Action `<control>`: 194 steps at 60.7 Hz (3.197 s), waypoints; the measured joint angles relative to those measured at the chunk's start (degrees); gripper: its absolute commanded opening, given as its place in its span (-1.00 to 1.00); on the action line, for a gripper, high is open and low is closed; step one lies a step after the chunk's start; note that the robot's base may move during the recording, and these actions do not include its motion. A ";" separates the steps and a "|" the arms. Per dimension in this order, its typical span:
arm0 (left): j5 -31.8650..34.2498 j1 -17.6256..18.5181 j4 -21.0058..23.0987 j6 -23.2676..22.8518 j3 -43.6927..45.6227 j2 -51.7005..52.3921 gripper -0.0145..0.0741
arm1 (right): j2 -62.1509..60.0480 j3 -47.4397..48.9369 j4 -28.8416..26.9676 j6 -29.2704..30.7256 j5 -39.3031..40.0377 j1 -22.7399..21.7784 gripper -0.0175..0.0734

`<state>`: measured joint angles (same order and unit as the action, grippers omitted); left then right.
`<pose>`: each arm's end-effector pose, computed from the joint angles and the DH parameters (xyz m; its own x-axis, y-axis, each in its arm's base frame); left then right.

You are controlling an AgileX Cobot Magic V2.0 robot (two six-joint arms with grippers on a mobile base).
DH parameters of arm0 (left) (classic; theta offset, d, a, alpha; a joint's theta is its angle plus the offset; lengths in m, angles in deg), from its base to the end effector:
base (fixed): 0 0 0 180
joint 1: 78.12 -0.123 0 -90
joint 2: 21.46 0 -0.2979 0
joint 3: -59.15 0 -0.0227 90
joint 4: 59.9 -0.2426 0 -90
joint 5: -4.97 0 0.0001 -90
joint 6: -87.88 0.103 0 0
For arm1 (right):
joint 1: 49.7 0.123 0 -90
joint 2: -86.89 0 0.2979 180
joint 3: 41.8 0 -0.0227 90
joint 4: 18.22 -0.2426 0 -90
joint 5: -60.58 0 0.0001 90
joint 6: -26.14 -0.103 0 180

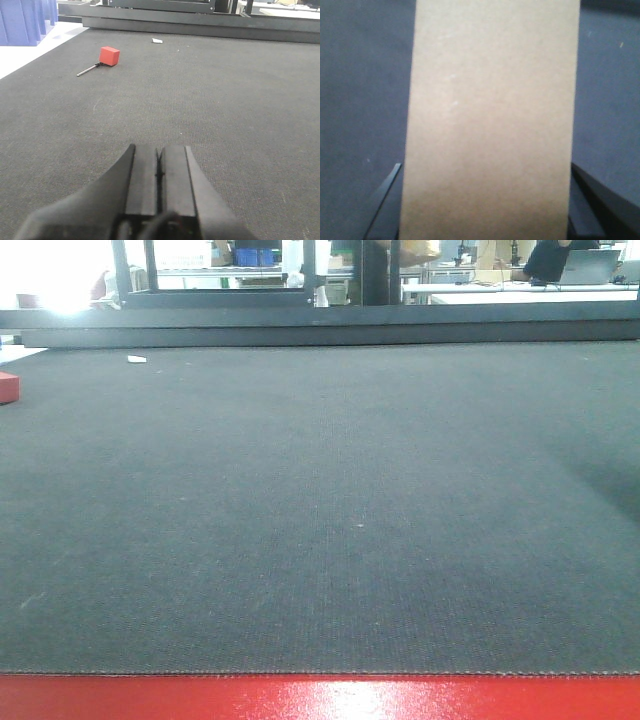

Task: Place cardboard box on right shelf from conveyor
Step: 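Lift the tan box off the conveyor with the right gripper, then hold the box in the right gripper while driving to the shelf rack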

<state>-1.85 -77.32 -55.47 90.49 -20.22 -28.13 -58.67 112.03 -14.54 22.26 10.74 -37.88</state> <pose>0.0474 -0.0016 0.1918 -0.0502 -0.0305 -0.9983 0.0216 0.9993 -0.0316 0.0509 0.0055 0.3944 -0.3451 -0.0454 -0.9375 -0.1506 0.9886 0.0075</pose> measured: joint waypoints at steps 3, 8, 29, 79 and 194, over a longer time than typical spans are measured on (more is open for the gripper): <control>0.00 0.00 0.00 0.00 0.00 0.00 -0.94 | -2.22 0.00 0.00 0.07 0.00 0.00 -0.14; 0.00 0.00 0.00 0.00 0.00 0.00 -0.94 | -5.41 0.00 0.00 0.07 0.00 0.00 -0.14; 0.00 0.00 0.00 0.00 0.00 0.00 -0.94 | -14.09 0.00 0.00 0.07 0.81 0.00 -0.14; 0.00 0.00 0.00 0.00 0.00 0.00 -0.94 | -14.17 0.00 0.00 0.07 0.81 0.00 -0.14; 0.00 0.00 0.00 0.00 0.00 0.00 -0.94 | -14.22 0.00 0.00 0.07 0.81 0.00 -0.14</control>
<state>-1.85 -77.32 -55.47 90.49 -20.22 -28.13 -72.90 112.03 -14.54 22.33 11.55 -37.88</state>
